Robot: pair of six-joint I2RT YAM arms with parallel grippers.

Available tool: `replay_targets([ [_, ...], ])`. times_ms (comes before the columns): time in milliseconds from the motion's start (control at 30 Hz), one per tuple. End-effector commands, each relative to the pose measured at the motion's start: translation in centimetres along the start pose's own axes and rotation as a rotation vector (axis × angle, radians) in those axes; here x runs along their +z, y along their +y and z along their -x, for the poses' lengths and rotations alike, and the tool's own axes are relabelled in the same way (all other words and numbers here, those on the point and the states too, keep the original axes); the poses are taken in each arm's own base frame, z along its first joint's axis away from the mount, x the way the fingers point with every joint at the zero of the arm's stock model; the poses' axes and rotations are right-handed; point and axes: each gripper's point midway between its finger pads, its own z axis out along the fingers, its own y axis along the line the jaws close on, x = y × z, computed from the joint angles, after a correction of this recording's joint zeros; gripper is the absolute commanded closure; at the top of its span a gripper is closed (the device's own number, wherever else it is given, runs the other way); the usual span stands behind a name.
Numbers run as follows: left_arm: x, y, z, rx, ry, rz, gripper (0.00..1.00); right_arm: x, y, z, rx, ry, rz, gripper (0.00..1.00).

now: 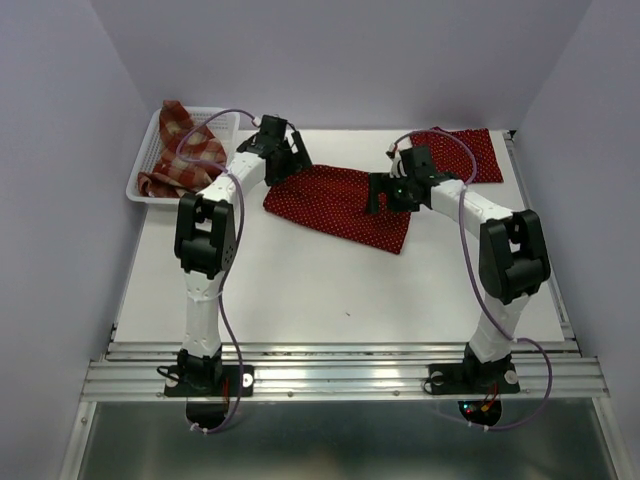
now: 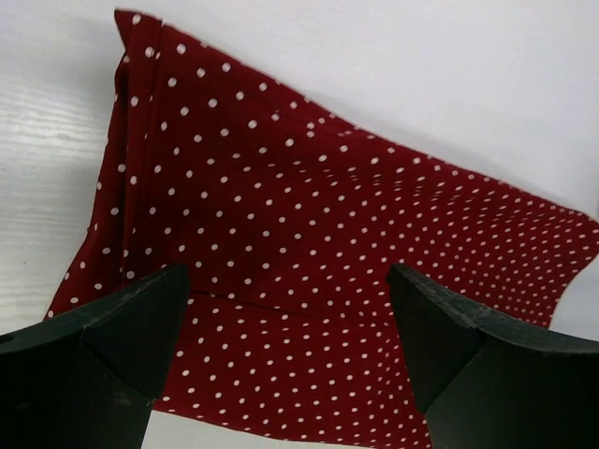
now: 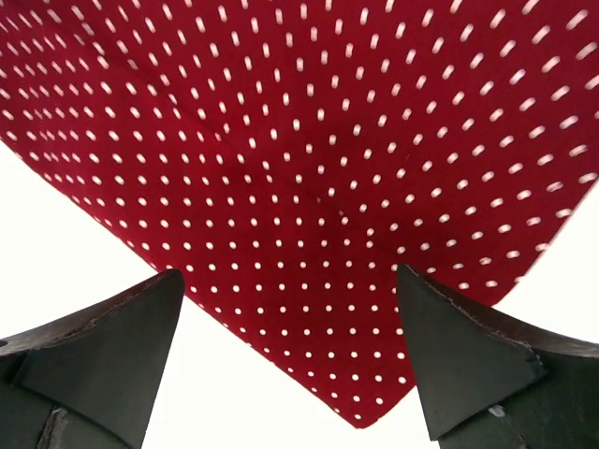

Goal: Fold and stack the skirts
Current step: Fold the skirt

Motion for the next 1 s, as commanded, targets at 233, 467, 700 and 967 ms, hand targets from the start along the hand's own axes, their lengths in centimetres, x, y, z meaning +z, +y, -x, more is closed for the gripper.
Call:
replay_targets([
  [233, 0.0, 8.1, -7.5, 0.012, 0.138, 0.229, 0.01, 2.1, -1.7, -8.1, 0.079, 0.223, -0.028, 0.0],
  [467, -3.5, 10.8, -13.6, -0.057, 0.221, 0.223, 0.01, -0.5, -1.7, -11.4, 0.107, 0.25, -0.037, 0.0],
  [700, -8.9, 12.4, -20.5, -0.07, 0.295, 0.228, 0.01, -4.7, -1.2, -14.4, 0.121, 0.244, -0.05, 0.0],
  [967, -14.8, 8.1, -20.2, -0.013, 0.209, 0.126, 0.01, -8.5, -1.1, -14.1, 0.079, 0.147, -0.074, 0.0],
])
